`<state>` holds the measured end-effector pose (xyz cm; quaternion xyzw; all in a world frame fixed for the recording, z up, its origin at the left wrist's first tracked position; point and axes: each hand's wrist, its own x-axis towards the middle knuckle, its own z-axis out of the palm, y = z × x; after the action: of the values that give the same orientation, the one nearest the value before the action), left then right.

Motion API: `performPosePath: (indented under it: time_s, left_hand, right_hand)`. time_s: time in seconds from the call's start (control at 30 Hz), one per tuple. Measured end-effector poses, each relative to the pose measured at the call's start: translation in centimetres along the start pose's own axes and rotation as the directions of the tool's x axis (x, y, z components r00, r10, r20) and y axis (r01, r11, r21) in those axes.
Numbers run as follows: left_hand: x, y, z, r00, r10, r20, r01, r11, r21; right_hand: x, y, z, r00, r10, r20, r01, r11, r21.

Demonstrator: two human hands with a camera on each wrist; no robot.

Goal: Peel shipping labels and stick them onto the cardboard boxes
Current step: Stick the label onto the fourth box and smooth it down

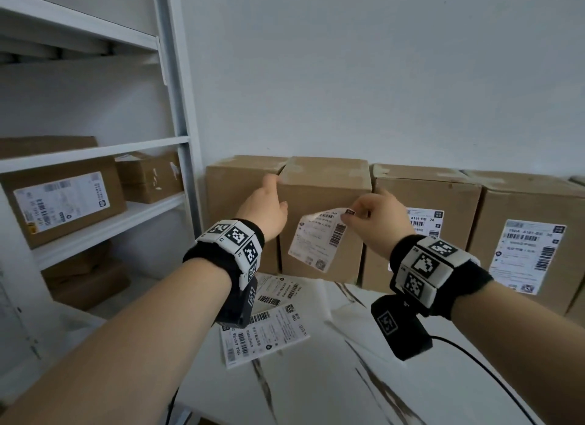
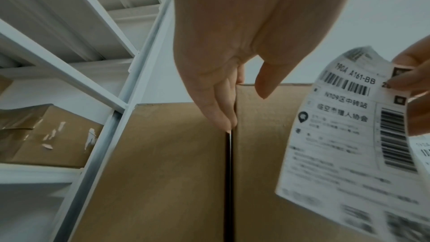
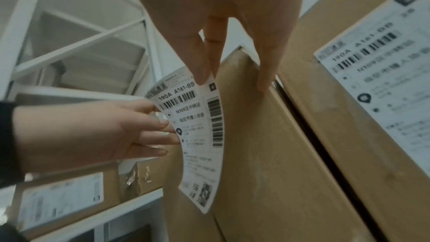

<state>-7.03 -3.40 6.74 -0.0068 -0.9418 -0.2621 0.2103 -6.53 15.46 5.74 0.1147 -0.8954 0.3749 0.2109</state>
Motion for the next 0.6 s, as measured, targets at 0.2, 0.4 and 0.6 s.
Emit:
performPosePath:
  time_s: [0.2, 0.4, 0.6]
  left_hand:
    - [-1.9, 0.7, -1.2, 0.999, -0.032, -0.011, 0.031, 0.995, -0.098]
    - [-3.9, 2.2, -3.2, 0.996, 0.003, -0.084, -0.012, 0.994, -0.108]
    - [-6.1, 4.9, -5.7, 0.979, 0.021, -0.203, -0.045, 0.992, -0.116]
  right_hand:
    - [-1.5, -0.7, -0.6, 0.999, -0.006, 0.036, 0.002, 0.996, 0.091]
    - [-3.3, -2.6, -3.2, 1.000, -0.013, 0.019, 0.010, 0.988, 0.153]
    - [-5.0, -4.7, -5.8, 1.000, -0.006, -0.019, 0.012, 0.943, 0.333]
